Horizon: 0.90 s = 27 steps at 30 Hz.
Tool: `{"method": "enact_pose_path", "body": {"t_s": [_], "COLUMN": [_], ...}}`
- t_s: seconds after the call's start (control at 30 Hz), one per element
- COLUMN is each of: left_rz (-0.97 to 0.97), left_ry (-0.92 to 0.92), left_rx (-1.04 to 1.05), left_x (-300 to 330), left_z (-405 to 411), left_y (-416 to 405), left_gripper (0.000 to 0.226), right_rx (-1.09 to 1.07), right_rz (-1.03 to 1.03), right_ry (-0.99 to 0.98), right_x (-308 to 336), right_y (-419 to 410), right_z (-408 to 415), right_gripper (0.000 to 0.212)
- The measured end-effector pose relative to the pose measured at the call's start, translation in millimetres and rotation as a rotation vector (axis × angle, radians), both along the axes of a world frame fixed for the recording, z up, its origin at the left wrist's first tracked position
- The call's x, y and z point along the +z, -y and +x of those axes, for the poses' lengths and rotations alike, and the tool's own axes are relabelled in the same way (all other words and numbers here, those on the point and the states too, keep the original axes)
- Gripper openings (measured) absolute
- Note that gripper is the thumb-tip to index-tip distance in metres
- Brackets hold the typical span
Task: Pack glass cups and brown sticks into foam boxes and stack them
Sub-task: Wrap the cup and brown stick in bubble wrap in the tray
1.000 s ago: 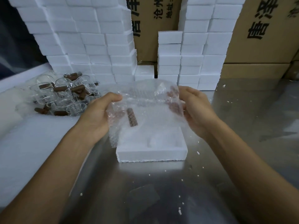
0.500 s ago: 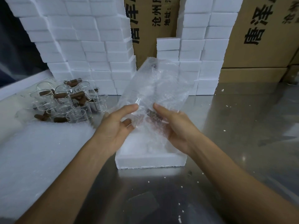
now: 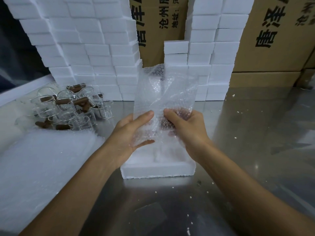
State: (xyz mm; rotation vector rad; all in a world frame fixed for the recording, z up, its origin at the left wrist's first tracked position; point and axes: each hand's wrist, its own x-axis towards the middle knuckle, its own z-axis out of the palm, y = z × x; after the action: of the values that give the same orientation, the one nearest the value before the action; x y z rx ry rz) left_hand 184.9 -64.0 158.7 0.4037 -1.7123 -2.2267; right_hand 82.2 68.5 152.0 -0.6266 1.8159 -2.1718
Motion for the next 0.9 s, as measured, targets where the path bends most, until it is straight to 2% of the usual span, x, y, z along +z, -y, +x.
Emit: {"method": "enact_pose_path", "body": {"t_s": [0.1,0.17,0.27,0.37,0.47,0.53,0.6,0.67,0.73,0.8,0.9], "left_rz": [0.063,0.069,0.026,0.007,-0.009,-0.013,-0.033,-0.021,-0.005,0.002,0.021], "left_ry": [-0.030,-0.022,0.000,0.006,0.012,0.018,0.037,0.047,0.053,0.056,0.049], "left_rx": [-0.025,0.076,0.287,0.354,0.387,0.429,0.464,0.477,0.482,0.482,0.469], "left_x": [3.2,4.2,2.6,3.1,3.9,3.6,3.4,3.7,6.1,8.2,9.4], "left_z": [-0.4,-2.4,-3.8,-2.0,-2.4,-3.6,-3.1,-1.9,-1.4,-0.8,-1.0], "left_y": [-1.8,-3.4,-2.4,-1.0,-0.6,-0.6,0.0,1.5,1.3,0.2,-0.4], "left_gripper": [0.066,0.053,0.024,0.012,0.019,0.024,0.028,0.025,0.022,0.021,0.022], "right_rx": [-0.004,0.001,0.022,0.062,0.054,0.007,-0.062,-0.104,-0.121,-0.130,-0.109], "right_rz": [0.023,0.042,0.085,0.130,0.096,0.090,0.072,0.052,0.104,0.184,0.324], "right_ry": [-0.029,-0.053,-0.089,-0.107,-0.105,-0.124,-0.222,-0.391,-0.585,-0.709,-0.692], "right_x": [-1.1,-2.4,-4.4,-4.4,-3.7,-4.6,-4.2,-2.7,-2.0,-5.1,-9.2], "right_y": [0.6,1.0,1.4,1.1,0.5,-0.5,-2.0,-3.0,-2.9,-2.7,-2.0], "right_z": [0.5,1.1,4.1,7.3,10.9,12.4,12.7,12.7,12.8,13.7,14.2], "right_gripper": [0.019,0.028,0.030,0.027,0.019,0.032,0.038,0.033,0.026,0.031,0.049]}}
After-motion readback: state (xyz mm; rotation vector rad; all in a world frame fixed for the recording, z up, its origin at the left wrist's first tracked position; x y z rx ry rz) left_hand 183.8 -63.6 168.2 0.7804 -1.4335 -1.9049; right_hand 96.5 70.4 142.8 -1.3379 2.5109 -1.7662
